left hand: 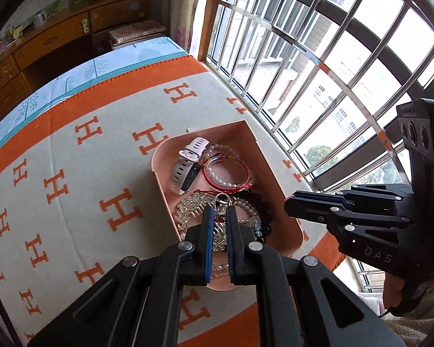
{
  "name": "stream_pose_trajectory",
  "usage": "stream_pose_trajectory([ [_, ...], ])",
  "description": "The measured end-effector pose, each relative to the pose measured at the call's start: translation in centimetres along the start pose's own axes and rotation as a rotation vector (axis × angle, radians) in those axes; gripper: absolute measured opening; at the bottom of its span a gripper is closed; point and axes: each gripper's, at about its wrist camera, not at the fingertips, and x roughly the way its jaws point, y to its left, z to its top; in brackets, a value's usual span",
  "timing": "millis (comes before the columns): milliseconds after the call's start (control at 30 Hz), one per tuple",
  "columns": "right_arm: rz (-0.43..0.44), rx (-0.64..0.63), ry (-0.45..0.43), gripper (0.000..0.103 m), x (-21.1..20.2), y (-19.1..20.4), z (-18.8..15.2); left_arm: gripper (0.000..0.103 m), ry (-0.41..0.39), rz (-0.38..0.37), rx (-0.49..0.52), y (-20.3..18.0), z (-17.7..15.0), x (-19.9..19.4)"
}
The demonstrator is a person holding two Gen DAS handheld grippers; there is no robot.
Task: Organize jewelry
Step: 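Carry both rings into the pink tray and open the left gripper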
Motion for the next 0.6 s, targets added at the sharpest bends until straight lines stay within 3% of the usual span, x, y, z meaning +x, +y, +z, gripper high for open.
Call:
stream_pose_trajectory([
  [233, 0.044, 0.015, 0.013, 0.008, 1.4, -0.5, 0.2, 0.006, 0.003, -0.011, 0.015, -1.7, 0.7, 0.1],
  [367, 0.065, 0.029, 0.048, 0.021, 2.5, -0.7, 0.6, 0.006, 0.002, 0.002, 0.006, -1.2, 1.0, 0.0],
  [600, 0.049, 0.024, 0.009, 0.022, 1.6, -1.1, 0.4, 0.006, 0.019, 0.003, 0.005, -1.1, 1.1, 0.4],
])
